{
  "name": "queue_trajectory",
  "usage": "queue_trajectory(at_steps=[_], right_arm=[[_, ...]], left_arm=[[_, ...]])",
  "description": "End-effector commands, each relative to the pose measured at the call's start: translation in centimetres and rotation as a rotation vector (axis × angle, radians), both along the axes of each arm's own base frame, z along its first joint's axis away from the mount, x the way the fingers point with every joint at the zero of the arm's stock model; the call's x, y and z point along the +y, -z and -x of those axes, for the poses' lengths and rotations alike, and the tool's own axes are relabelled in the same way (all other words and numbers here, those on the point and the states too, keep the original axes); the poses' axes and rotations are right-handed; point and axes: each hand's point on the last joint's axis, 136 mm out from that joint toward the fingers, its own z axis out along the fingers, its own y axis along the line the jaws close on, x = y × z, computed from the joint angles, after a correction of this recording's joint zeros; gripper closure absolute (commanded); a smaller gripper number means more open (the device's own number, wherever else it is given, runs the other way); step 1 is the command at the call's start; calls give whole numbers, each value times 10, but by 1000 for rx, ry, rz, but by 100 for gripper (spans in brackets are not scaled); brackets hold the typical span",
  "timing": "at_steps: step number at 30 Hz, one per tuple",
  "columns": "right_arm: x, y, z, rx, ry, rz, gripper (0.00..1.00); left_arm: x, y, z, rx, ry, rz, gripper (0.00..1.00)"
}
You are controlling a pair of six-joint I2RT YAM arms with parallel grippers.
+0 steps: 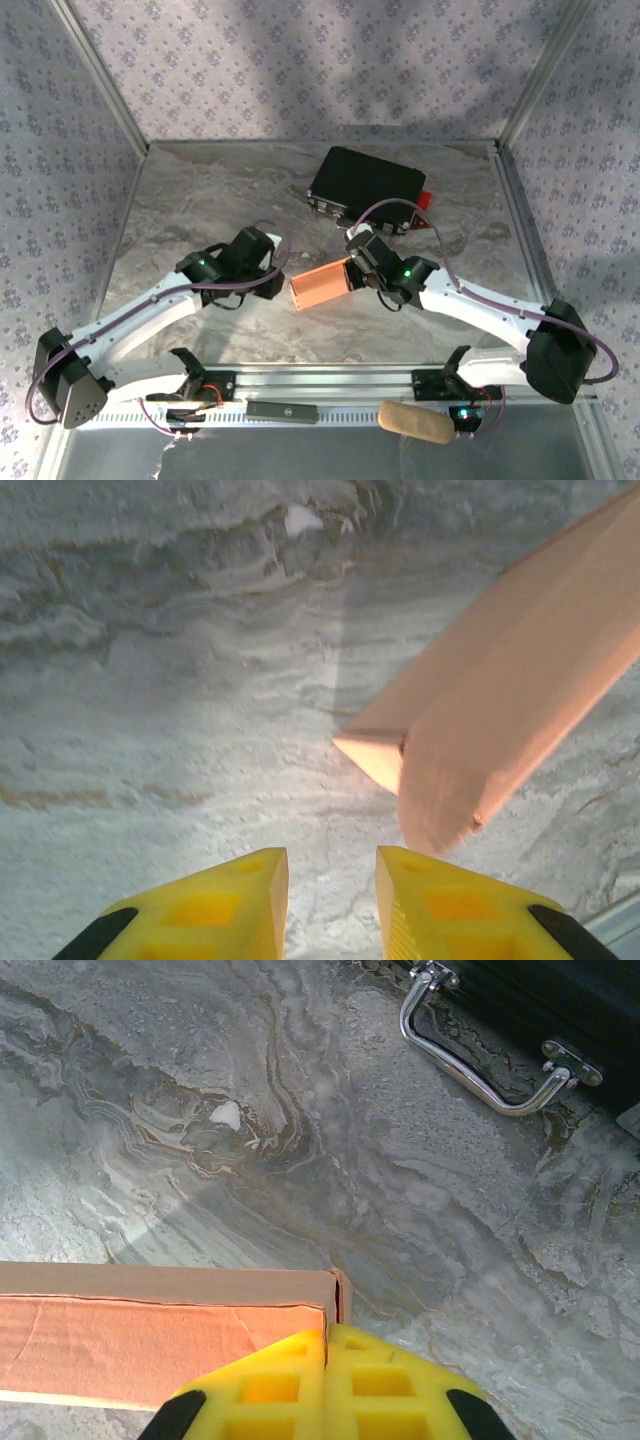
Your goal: Fold the paper box
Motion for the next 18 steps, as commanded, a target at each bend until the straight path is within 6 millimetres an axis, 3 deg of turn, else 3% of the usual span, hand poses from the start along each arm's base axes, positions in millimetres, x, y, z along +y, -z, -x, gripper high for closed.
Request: queue_trajectory(at_steps=[1,8,18], right_arm=[[-5,3,0,-3,34,11,100],[-7,0,0,-4,46,12,100],[-8,1,-2,-3,61,12,100]], left_arm=[[-7,-10,3,-10,-64,69,70],[-32,-10,-3,-10,-51,133,70],[-43,-5,-14,-37,-48,91,76]])
